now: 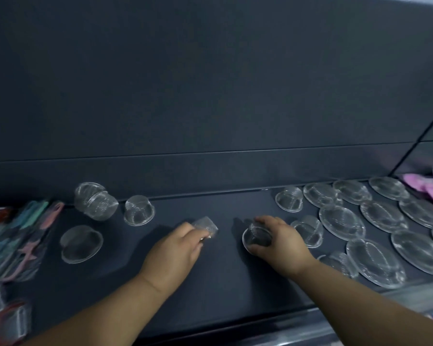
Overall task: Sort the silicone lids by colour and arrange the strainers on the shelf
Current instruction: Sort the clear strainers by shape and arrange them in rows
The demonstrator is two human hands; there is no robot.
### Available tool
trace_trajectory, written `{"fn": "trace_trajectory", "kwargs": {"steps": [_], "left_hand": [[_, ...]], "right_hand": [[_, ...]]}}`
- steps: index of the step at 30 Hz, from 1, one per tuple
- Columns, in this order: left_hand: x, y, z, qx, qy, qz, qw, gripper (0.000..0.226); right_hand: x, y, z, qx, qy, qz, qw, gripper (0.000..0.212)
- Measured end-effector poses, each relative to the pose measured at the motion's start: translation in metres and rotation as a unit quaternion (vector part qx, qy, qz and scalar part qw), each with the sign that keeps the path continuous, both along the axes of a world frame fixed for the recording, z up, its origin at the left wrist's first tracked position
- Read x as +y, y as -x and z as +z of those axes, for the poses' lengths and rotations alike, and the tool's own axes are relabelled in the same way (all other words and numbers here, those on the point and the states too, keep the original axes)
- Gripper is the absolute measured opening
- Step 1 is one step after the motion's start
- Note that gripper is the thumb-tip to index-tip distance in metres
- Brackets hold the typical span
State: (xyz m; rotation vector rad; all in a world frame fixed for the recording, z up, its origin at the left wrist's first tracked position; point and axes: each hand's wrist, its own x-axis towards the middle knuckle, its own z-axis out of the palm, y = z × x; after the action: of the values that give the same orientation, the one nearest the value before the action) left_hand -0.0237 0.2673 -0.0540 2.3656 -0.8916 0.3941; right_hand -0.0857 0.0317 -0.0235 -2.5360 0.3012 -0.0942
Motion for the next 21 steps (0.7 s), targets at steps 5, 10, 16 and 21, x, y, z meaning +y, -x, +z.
{"fn": "trace_trajectory", "kwargs": {"steps": [5, 10, 16, 21], "left_hand": [[-0.019, 0.007, -0.016, -0.016, -0.063, -0.066, 0.996, 0.025], [-0.024, 0.008, -0.010, -0.003, -0.074, -0.078, 0.994, 0.015], [-0.031, 0.001, 0.002, 0.082, -0.020, 0.010, 0.996, 0.041], [-0.058, -0.016, 0.005, 0.160, -0.048, 0.059, 0.984, 0.064]], "right_hand": [[-0.014, 0.004, 0.001, -0.005, -0.005, 0.006, 1.000, 0.061], [-0.026, 0.002, 0.000, -0.002, 0.003, 0.021, 1.000, 0.063], [-0.038, -0.015, 0.004, 0.003, -0.007, 0.038, 0.999, 0.065], [-0.053, -0.049, 0.014, 0.007, 0.010, 0.062, 0.998, 0.065]]}}
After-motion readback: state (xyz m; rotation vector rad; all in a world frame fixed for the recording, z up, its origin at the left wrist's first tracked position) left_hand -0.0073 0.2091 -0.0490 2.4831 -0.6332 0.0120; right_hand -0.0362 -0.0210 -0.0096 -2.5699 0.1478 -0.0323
